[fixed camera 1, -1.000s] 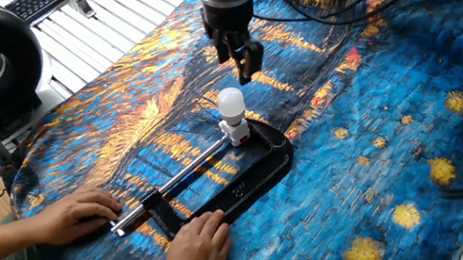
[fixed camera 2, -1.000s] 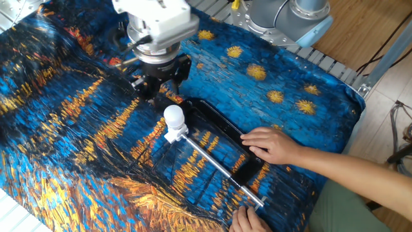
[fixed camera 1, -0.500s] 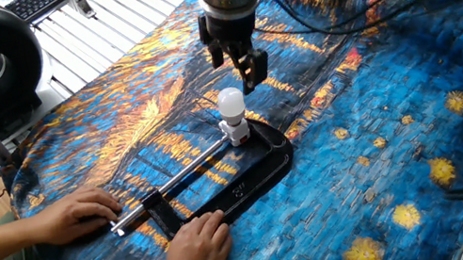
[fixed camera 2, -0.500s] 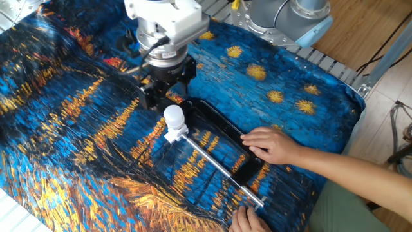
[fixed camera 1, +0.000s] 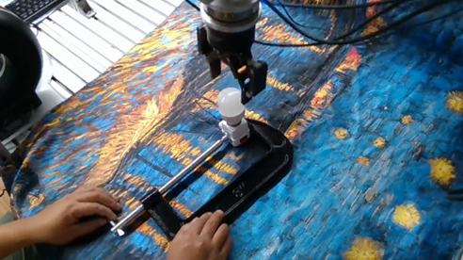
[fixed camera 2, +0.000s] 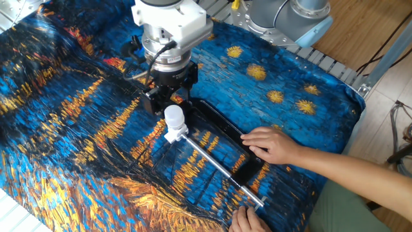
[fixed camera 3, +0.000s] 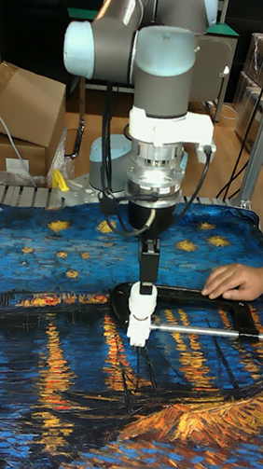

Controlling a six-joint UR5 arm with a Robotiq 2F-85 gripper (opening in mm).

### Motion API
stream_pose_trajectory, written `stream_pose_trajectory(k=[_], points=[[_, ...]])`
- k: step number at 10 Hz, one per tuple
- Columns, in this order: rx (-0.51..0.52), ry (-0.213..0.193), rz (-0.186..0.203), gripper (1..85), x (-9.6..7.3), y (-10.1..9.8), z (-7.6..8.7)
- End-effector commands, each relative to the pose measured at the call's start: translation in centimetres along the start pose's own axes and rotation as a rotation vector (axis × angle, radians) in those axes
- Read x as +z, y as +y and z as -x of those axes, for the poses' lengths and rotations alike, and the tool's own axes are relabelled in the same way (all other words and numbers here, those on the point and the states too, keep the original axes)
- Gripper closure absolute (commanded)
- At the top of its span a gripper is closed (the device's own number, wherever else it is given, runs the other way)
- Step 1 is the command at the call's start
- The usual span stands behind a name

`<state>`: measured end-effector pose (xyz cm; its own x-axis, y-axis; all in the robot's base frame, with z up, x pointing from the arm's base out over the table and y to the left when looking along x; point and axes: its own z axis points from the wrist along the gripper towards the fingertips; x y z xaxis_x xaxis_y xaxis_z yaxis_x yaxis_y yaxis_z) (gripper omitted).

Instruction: Install the light bulb by rotating it

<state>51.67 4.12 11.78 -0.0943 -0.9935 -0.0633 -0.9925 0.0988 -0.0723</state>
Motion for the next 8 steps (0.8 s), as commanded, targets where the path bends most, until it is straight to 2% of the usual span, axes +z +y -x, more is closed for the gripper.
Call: stream_pose_trajectory(k=[1,8], points=[[-0.013,-0.011,-0.007,11.0,0.8,0.1,0.2],[-0.028,-0.022,-0.023,14.7,2.3,-0.1,0.1]])
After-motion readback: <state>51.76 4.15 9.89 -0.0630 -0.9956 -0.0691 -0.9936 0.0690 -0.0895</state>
